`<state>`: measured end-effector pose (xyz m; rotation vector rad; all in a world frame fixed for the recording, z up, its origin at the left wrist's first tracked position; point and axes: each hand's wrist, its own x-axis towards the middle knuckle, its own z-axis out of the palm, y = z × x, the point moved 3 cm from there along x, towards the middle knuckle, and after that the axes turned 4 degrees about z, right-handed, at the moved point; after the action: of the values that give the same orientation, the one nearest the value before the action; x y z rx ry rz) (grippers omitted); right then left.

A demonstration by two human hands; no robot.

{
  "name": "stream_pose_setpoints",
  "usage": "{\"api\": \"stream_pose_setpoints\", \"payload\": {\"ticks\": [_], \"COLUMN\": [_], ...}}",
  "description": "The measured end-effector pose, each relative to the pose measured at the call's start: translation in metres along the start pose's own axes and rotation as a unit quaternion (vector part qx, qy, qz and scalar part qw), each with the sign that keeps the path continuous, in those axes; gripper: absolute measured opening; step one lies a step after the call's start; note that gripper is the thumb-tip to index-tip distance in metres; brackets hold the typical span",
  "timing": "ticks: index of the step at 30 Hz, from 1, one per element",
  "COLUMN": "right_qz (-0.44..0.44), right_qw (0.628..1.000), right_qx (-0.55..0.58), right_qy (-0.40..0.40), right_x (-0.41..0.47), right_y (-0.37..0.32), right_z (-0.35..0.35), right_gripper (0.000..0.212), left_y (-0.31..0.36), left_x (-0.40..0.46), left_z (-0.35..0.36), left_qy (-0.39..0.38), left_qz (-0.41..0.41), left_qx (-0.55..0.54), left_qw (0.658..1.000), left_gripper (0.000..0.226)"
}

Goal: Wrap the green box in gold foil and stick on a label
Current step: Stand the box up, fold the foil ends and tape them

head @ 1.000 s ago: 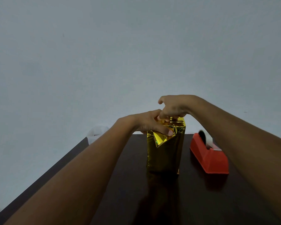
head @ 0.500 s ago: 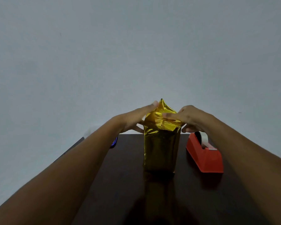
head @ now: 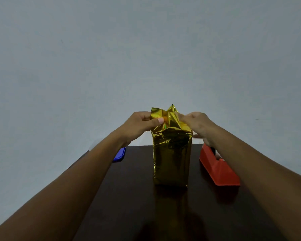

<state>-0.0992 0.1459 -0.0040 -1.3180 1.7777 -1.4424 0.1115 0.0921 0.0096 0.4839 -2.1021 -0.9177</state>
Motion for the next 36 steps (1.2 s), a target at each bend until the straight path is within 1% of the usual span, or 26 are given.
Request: {"api": "stream_pose_setpoints", "payload": {"ticks": [1, 2, 4, 5, 6, 9, 13, 14, 16, 17, 18, 19, 21, 23, 25, 27, 30, 32, 34, 36], "right_qz": [-0.045, -0.086, -0.131, -0.143, -0.152, -0.166, -0.141, -0.131, -0.116, -0.111, -0.11, -0.11, -0.112, -0.116, -0.123, -0.125, -0.126, -0.127, -0.121, -0.114], "right_qw": [0.999, 0.995, 0.99, 0.988, 0.987, 0.986, 0.989, 0.99, 0.991, 0.991, 0.991, 0.99, 0.99, 0.99, 0.988, 0.987, 0.987, 0.986, 0.986, 0.985], "right_qx": [0.018, 0.036, 0.053, 0.046, 0.032, 0.0, 0.032, 0.039, 0.062, 0.071, 0.078, 0.081, 0.078, 0.078, 0.085, 0.09, 0.09, 0.08, 0.055, 0.036], "right_qy": [0.013, 0.018, -0.004, -0.019, -0.027, -0.027, -0.02, -0.022, -0.026, -0.027, -0.027, -0.026, -0.025, -0.031, -0.039, -0.044, -0.054, -0.072, -0.098, -0.121], "right_x": [-0.004, -0.009, -0.017, -0.021, -0.022, -0.02, -0.013, -0.013, -0.012, -0.012, -0.012, -0.011, -0.011, -0.013, -0.014, -0.015, -0.015, -0.014, -0.015, -0.015], "right_y": [-0.008, -0.015, -0.025, -0.028, -0.029, -0.029, -0.029, -0.031, -0.033, -0.035, -0.036, -0.038, -0.039, -0.041, -0.041, -0.04, -0.038, -0.038, -0.038, -0.038], "right_z": [-0.002, -0.003, -0.003, -0.002, -0.001, 0.002, 0.006, 0.007, 0.009, 0.01, 0.011, 0.012, 0.014, 0.015, 0.016, 0.016, 0.013, 0.011, 0.009, 0.009], "right_gripper": [0.063, 0.065, 0.079, 0.083, 0.079, 0.05, 0.024, 0.022, 0.024, 0.023, 0.022, 0.02, 0.02, 0.021, 0.019, 0.018, 0.02, 0.024, 0.031, 0.027], "left_y": [0.001, 0.001, 0.0, -0.001, -0.001, -0.007, -0.012, -0.012, -0.015, -0.018, -0.02, -0.023, -0.027, -0.031, -0.033, -0.033, -0.024, -0.021, -0.022, -0.022], "left_x": [0.003, 0.005, 0.01, 0.012, 0.013, 0.014, 0.01, 0.008, 0.0, -0.004, -0.008, -0.011, -0.016, -0.016, -0.013, -0.008, -0.005, -0.004, -0.002, -0.002], "left_z": [0.002, 0.005, 0.008, 0.009, 0.01, 0.011, 0.011, 0.01, 0.006, 0.004, 0.004, 0.005, 0.01, 0.016, 0.02, 0.023, 0.029, 0.03, 0.029, 0.03], "left_qy": [0.007, 0.015, 0.042, 0.055, 0.064, 0.082, 0.101, 0.124, 0.207, 0.245, 0.263, 0.261, 0.226, 0.196, 0.181, 0.167, 0.113, 0.084, 0.057, 0.022], "left_qz": [-0.006, -0.015, -0.033, -0.042, -0.047, -0.05, -0.042, -0.033, -0.003, 0.021, 0.049, 0.077, 0.126, 0.133, 0.113, 0.096, 0.101, 0.093, 0.076, 0.062], "left_qx": [-0.008, -0.02, -0.047, -0.058, -0.063, -0.064, -0.089, -0.087, -0.076, -0.058, -0.025, 0.018, 0.089, 0.123, 0.106, 0.062, 0.005, -0.014, -0.017, -0.024], "left_qw": [1.0, 1.0, 0.997, 0.996, 0.995, 0.993, 0.99, 0.988, 0.975, 0.968, 0.963, 0.962, 0.962, 0.964, 0.971, 0.979, 0.988, 0.992, 0.995, 0.998], "left_gripper": [0.025, 0.029, 0.039, 0.043, 0.045, 0.05, 0.039, 0.038, 0.045, 0.049, 0.051, 0.049, 0.044, 0.044, 0.042, 0.035, 0.024, 0.025, 0.032, 0.038]}}
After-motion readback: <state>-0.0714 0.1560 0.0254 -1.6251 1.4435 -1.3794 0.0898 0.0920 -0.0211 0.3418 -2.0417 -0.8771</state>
